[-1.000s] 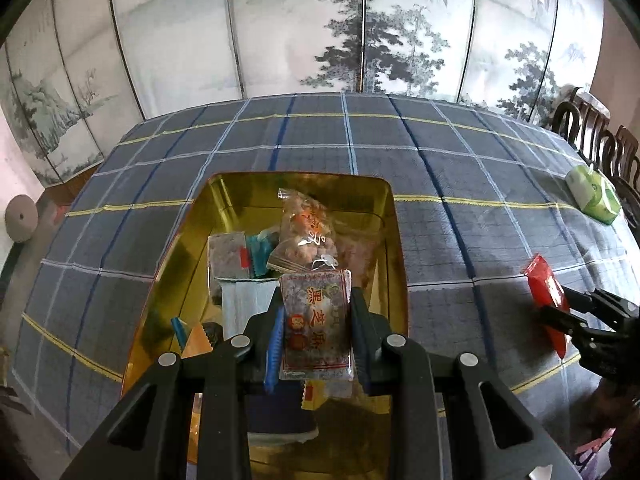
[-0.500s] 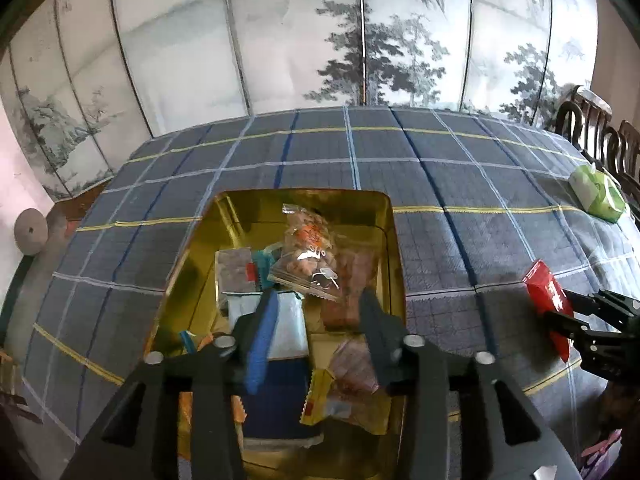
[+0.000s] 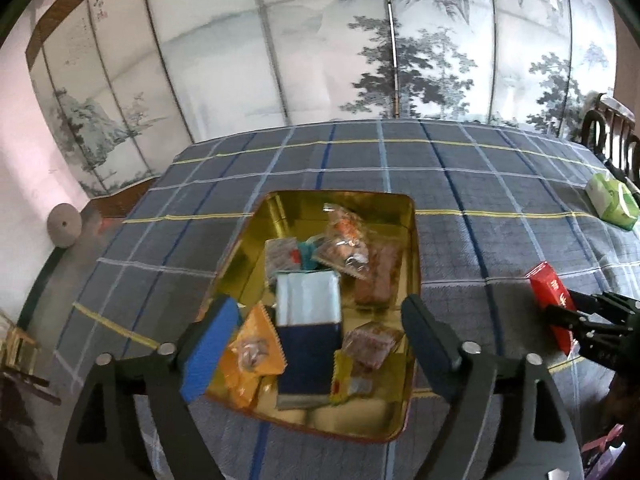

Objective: Organize snacks
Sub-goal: 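Carry the red snack packet over the gold tin and open the right gripper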

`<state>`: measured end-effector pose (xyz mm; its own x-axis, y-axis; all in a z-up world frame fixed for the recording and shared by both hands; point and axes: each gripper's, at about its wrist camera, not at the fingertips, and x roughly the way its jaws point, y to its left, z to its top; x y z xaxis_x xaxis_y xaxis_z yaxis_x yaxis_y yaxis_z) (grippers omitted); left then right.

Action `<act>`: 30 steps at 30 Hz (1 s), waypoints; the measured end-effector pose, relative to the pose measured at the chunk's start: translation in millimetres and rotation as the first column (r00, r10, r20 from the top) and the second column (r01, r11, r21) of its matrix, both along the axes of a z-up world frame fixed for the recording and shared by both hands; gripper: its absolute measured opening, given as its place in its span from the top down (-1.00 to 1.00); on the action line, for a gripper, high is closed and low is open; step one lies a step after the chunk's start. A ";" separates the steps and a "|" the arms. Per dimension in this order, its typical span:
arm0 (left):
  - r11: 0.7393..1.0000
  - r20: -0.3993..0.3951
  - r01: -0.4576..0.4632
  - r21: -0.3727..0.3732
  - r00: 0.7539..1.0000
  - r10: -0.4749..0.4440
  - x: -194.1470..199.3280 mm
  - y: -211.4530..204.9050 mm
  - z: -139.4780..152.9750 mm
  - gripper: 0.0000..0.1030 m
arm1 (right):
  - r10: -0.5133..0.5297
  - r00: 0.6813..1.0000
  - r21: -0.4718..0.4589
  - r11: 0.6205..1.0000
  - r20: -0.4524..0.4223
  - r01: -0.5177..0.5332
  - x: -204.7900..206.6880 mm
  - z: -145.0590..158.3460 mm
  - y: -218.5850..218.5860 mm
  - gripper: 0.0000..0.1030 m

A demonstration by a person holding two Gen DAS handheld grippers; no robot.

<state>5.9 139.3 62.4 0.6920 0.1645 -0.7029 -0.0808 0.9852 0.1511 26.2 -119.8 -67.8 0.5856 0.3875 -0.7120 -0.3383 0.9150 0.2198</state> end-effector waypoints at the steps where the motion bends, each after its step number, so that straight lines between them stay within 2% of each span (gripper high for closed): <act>1: 1.000 0.002 -0.003 0.003 1.000 0.003 -1.4 0.3 0.6 -0.66 | -0.001 1.000 0.010 1.000 -0.004 0.001 -0.2 0.5 -0.2 0.13; 5: 1.000 -0.005 -0.024 0.013 1.000 0.024 -7.9 4.3 1.1 -0.71 | 0.021 1.000 0.029 0.999 0.003 -0.021 -4.2 10.3 9.9 0.13; 16: 0.998 -0.023 -0.063 -0.032 0.998 0.062 -20.4 25.3 -5.6 -0.73 | 0.129 0.991 0.082 0.988 0.033 -0.131 -8.0 48.0 61.1 0.13; 30: 0.992 -0.035 -0.122 -0.039 0.992 0.121 -30.9 57.3 -16.8 -0.76 | 0.249 0.968 0.099 0.963 0.034 -0.251 11.1 70.5 144.8 0.13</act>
